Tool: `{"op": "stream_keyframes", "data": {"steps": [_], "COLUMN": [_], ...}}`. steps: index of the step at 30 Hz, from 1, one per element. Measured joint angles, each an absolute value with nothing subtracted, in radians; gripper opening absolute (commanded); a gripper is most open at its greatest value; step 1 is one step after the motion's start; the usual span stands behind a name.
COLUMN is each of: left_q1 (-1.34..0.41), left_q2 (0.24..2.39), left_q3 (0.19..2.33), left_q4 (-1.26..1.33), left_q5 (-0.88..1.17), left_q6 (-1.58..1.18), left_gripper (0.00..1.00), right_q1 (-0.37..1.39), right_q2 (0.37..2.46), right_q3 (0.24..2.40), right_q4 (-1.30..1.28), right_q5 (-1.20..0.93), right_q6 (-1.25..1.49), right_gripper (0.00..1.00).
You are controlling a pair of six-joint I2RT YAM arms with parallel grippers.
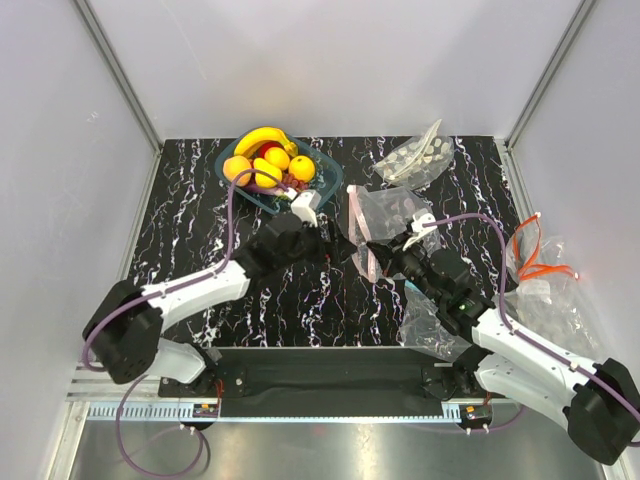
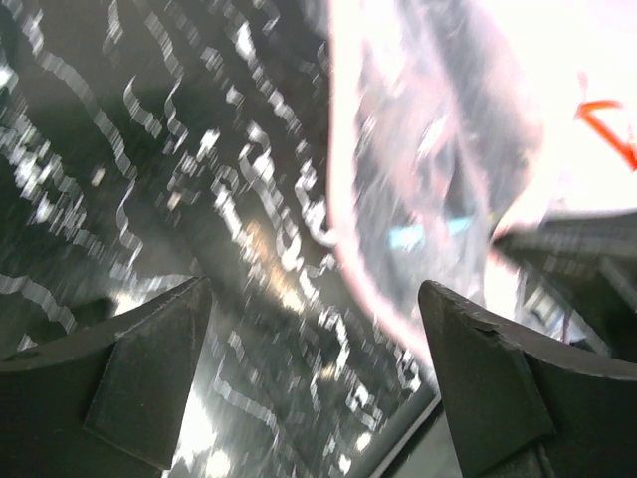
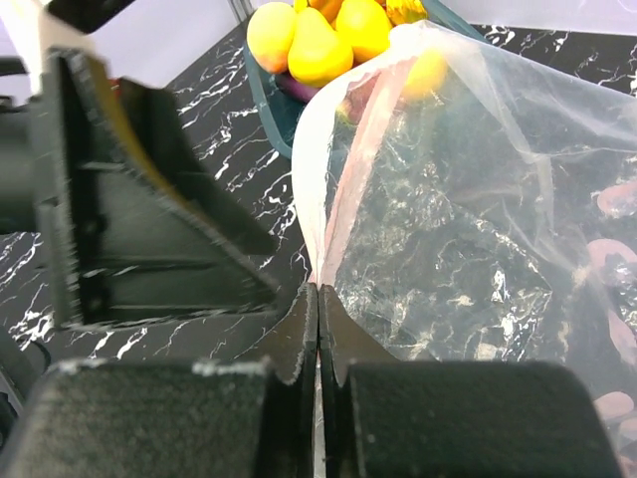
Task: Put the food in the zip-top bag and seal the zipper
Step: Pick up the zipper food storage bag at the center of the board.
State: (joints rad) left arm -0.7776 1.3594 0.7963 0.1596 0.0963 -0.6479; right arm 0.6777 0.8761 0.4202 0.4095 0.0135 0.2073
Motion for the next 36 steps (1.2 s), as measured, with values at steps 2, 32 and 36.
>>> {"op": "stream_keyframes", "data": {"steps": [2,32,36], "left_q1": [-0.778,-0.805,-0.807], "left_q2": [1.399,1.404,1.383], "left_q3": [0.819,0.865,0.856], "left_q4": [0.207,0.286,0.278], "left_q5": [0.106,0.141,0.134], "left_q6": [-0.649,-0.402,-0.381], "left_gripper": [0.75,0.00,0.00], "right_q1": [0.678,0.679,0.683], "right_q2": [0.876,1.001,1.044], "right_q3": [0.420,0.867,0.892], "right_q4": [0.416,-0.163,-0.205], "right_q5": [0.013,0.033,0.020], "right_q6": [0.207,0.214,0.204], "right_gripper": [0.00,0.74,0.73]}}
